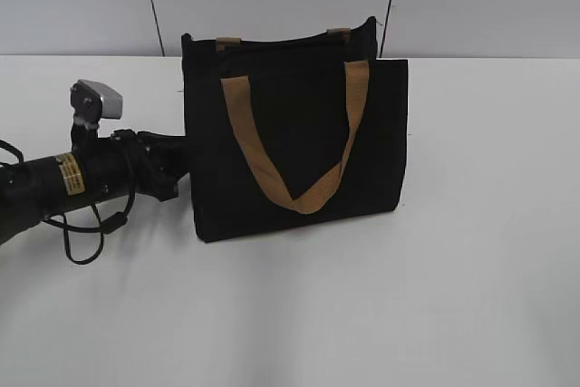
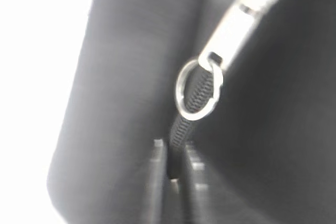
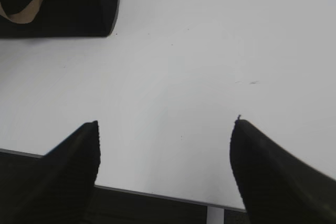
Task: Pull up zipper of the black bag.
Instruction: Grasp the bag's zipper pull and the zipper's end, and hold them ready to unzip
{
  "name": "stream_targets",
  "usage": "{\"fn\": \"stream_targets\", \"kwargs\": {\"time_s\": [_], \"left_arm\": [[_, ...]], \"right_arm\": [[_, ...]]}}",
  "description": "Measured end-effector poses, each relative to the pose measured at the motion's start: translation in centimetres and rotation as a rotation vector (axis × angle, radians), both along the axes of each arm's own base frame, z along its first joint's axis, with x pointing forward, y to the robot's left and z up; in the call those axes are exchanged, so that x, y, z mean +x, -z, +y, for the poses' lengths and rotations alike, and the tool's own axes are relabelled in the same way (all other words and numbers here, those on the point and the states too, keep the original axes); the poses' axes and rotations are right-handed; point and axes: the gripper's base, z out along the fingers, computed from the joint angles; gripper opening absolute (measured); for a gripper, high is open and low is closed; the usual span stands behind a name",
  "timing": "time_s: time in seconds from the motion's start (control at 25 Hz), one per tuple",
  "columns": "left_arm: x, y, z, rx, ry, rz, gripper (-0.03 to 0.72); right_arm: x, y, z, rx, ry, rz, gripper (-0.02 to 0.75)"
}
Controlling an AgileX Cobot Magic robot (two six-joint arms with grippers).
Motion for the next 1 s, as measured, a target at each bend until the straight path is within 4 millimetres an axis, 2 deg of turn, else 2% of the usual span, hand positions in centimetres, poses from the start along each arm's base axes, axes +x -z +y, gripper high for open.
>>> {"fn": "stream_targets", "kwargs": {"time_s": [0.12,0.2,0.28,0.44,0.64,0.76,0.88,1.0], "left_arm": [[0.3,-0.1,0.2,-0.015,-0.048,0.006,0.043],[0.6,-0.4,0.4,-0.032,-0.081,0.017,0.012],[0.7,-1.0,0.6,-0.023,-0.099,0.013,0.011],[1.1,-4.0,1.6,0.03,-0.14,-0.017,0.01],[0.3,-8.9,2.1,0.102,-0.137,-0.088,0.01],[-0.4,-12.0,2.2,0.088,-0.148,-0.148,0.01],[-1.0,-14.0,2.4,0.068,-0.168,-0.166,0.01],[-1.5,-15.2,2.5,0.056,-0.173,-0.176,0.01]], "right_arm": [[0.0,0.0,0.0,0.0,0.0,0.0,0.587],[0.0,0.0,0.0,0.0,0.0,0.0,0.587],[0.0,0.0,0.0,0.0,0.0,0.0,0.587],[0.0,0.0,0.0,0.0,0.0,0.0,0.587],[0.0,0.0,0.0,0.0,0.0,0.0,0.587],[0.0,0.0,0.0,0.0,0.0,0.0,0.587],[0.0,0.0,0.0,0.0,0.0,0.0,0.587],[0.0,0.0,0.1,0.008,-0.007,0.0,0.587]]}}
